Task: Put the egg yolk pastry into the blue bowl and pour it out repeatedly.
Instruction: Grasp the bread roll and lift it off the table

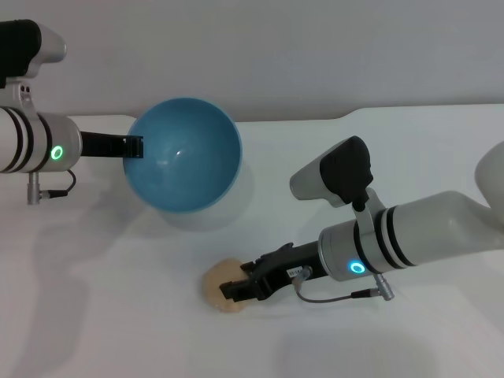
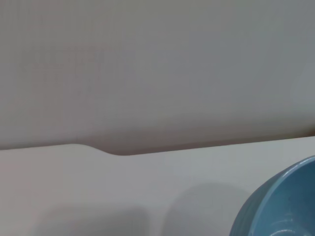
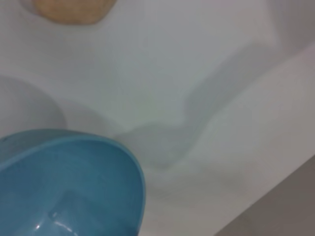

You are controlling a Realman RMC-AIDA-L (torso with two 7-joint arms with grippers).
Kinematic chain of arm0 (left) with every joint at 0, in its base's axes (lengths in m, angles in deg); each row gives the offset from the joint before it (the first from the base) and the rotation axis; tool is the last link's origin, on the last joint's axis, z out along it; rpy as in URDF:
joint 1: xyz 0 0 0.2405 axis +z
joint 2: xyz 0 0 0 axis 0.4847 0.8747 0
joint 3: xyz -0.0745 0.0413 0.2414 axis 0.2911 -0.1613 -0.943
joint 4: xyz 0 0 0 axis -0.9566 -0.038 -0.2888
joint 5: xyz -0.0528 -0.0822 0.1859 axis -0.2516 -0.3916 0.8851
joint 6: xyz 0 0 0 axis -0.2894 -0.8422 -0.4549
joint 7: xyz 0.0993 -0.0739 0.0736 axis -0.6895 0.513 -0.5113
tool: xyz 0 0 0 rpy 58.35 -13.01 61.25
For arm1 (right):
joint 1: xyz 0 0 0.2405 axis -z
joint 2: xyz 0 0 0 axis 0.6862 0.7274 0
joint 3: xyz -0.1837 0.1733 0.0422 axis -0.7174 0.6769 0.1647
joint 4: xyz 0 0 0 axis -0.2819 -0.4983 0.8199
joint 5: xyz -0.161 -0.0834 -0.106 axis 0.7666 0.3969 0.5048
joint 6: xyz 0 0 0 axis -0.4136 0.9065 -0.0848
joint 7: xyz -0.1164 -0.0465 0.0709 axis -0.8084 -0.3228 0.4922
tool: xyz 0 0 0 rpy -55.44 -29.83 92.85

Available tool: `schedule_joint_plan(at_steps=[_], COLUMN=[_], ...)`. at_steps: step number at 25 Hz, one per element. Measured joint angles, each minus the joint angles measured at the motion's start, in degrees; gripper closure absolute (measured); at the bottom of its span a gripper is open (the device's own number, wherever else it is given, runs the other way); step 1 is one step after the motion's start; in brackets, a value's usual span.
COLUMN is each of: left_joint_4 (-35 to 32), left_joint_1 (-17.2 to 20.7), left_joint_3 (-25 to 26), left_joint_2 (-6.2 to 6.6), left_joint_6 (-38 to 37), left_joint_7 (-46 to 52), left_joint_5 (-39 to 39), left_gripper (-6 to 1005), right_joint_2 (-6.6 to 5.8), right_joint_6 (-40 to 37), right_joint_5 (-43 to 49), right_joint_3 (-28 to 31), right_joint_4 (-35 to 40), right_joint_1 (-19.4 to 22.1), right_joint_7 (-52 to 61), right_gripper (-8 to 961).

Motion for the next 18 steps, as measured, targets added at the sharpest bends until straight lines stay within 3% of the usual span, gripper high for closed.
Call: schedule_joint_plan(at_steps=[4, 13, 18], left_joint_4=[0.00, 0.00, 0.06], left_joint_1=[0.01, -0.01, -0.02], left_joint_3=[-0.08, -0.62, -0.62], left_joint_2=[0.07, 0.16, 0.25], left_joint_6=[0.03, 0.06, 0.17], left_joint_7=[-0.05, -0.19, -0.56], left_joint_5=[0.03, 0.05, 0.04], left_gripper=[983, 982, 982], right_joint_2=[0.00, -0.06, -1.13], right_joint_6=[0.47, 1.29, -2.47], right_joint_5=[-0.07, -0.15, -0.07], right_joint_3=[-0.66, -0.19, 0.95], right_joint_4=[0.25, 0.49, 3.08], right_joint_1=[0.06, 1.12, 2.20], right_joint_7=[0.25, -0.07, -0.73], right_gripper=[417, 628, 728])
